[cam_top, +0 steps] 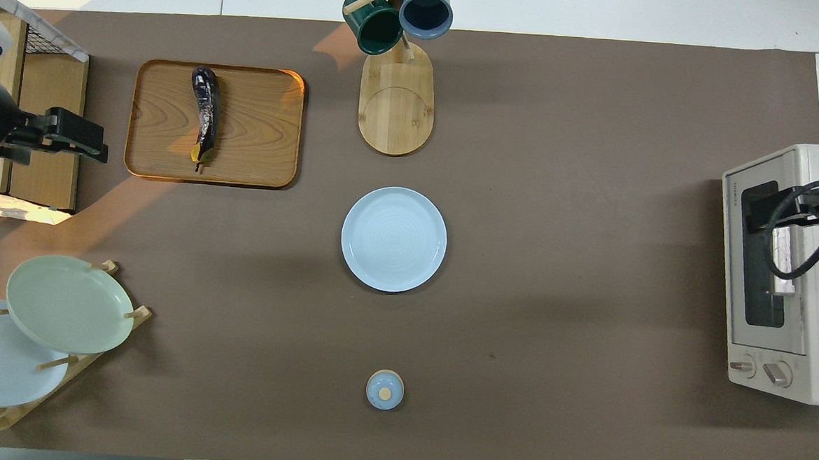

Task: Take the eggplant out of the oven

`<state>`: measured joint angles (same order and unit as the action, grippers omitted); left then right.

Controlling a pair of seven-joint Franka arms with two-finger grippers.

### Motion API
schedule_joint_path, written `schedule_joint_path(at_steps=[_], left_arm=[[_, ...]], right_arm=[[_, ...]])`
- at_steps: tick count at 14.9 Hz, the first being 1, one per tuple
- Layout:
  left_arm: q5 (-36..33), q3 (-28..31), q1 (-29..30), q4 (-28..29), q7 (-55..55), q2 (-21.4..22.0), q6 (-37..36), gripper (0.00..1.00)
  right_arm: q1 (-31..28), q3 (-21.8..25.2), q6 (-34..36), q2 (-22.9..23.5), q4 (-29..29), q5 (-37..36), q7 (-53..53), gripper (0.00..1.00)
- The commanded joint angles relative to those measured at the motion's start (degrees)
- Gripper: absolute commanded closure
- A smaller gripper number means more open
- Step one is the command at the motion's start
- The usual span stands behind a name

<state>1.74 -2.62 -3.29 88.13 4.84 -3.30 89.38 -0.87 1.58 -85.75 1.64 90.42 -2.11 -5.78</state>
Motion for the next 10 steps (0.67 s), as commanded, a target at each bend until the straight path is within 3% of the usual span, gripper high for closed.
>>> schedule_joint_path(at_steps=[1, 5, 10], left_arm=[[-1.13, 0.07, -0.93, 6.86, 1.48, 4.78, -1.22, 0.00], [-1.13, -0.02, -0.84, 14.00, 2.02, 7.86, 3.35, 0.00], [-1.13, -0.28, -0.14, 7.15, 1.67, 5.40, -2.71, 0.00]], right_arm=[[0.08, 0.35, -0.82, -0.67, 0.64, 1.32, 0.77, 0.00], [-0.45, 0.35, -0.82, -0.76, 0.64, 1.41, 0.86, 0.00], [-0.45, 0.35, -0.82, -0.76, 0.81, 1.41, 0.77, 0.00]])
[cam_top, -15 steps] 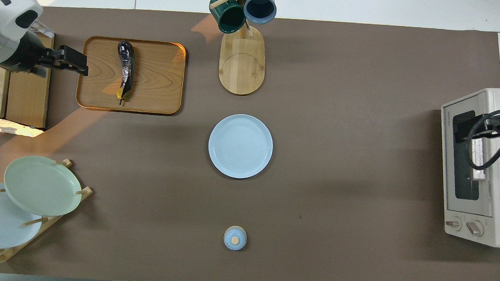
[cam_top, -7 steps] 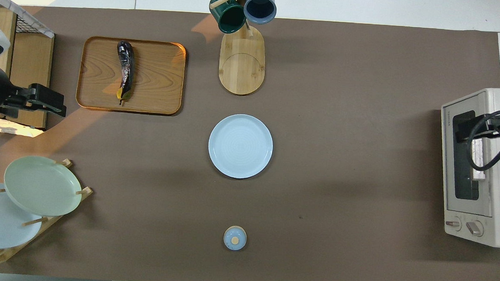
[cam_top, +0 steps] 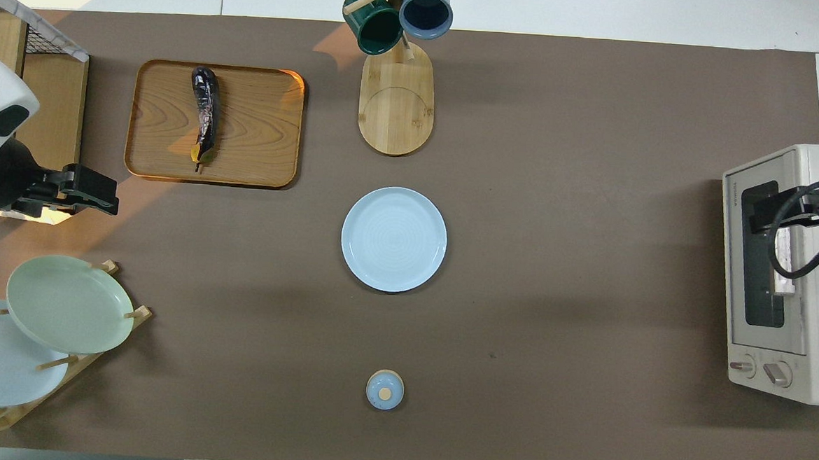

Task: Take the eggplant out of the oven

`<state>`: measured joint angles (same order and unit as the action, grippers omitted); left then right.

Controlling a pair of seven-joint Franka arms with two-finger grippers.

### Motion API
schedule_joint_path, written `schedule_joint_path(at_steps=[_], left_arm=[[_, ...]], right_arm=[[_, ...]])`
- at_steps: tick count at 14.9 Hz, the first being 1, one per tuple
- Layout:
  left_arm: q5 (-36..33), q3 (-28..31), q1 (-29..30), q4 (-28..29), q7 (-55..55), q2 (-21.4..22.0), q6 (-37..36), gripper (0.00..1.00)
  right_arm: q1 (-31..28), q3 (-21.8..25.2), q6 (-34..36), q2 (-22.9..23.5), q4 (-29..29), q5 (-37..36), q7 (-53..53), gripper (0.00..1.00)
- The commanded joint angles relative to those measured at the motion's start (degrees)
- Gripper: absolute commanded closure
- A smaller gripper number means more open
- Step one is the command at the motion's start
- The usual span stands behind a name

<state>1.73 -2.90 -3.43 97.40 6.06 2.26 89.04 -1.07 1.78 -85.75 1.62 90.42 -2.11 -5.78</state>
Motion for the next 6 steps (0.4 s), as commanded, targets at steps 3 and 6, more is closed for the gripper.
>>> schedule_joint_path(at_steps=[3, 6], left_arm=[[-1.02, 0.00, 0.09, -2.48, 0.45, -0.24, -2.29, 0.00], [-0.94, 0.00, 0.09, -2.48, 0.36, -0.15, -2.02, 0.00]], right_arm=[[-0.16, 0.15, -0.82, -0.83, 0.81, 1.41, 0.86, 0.00], [-0.16, 0.06, -0.82, -0.83, 0.81, 1.41, 0.77, 0.00]])
